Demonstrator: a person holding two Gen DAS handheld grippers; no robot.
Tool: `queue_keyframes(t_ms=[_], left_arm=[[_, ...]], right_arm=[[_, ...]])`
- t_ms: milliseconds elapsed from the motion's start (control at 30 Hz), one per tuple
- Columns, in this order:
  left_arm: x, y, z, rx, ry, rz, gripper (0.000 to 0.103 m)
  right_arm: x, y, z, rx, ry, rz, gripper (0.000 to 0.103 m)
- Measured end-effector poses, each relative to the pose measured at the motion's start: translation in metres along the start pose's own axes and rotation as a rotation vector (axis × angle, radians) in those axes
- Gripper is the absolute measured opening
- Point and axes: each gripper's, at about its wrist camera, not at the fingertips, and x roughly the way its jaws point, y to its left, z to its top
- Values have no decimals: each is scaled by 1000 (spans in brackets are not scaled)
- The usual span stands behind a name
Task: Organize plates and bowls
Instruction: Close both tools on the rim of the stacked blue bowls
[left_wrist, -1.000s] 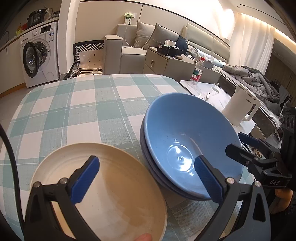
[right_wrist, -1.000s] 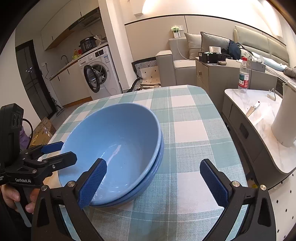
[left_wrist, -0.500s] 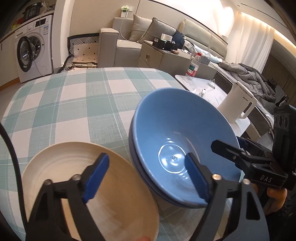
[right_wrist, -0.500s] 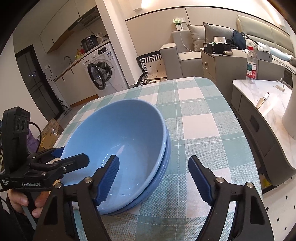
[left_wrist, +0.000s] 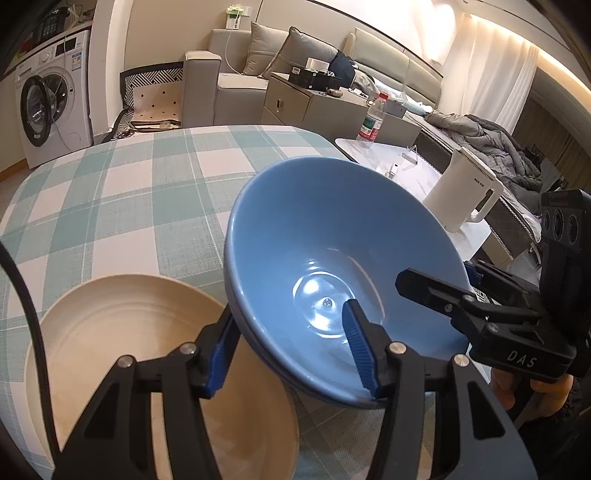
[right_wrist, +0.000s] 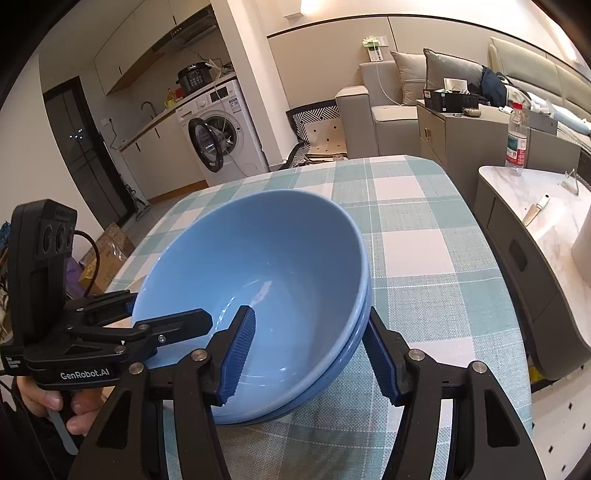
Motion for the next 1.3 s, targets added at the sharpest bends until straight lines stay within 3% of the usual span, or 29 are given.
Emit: queue_keyframes(t_ms=[700,1300], left_arm=[[-8,-9,-5,15,-3,12,55],[-34,-11,-3,10,-68,15,55]], right_arm=[[-17,4,1,13,-33,-21,61],[-37,13,7,-12,-83,-10,61]])
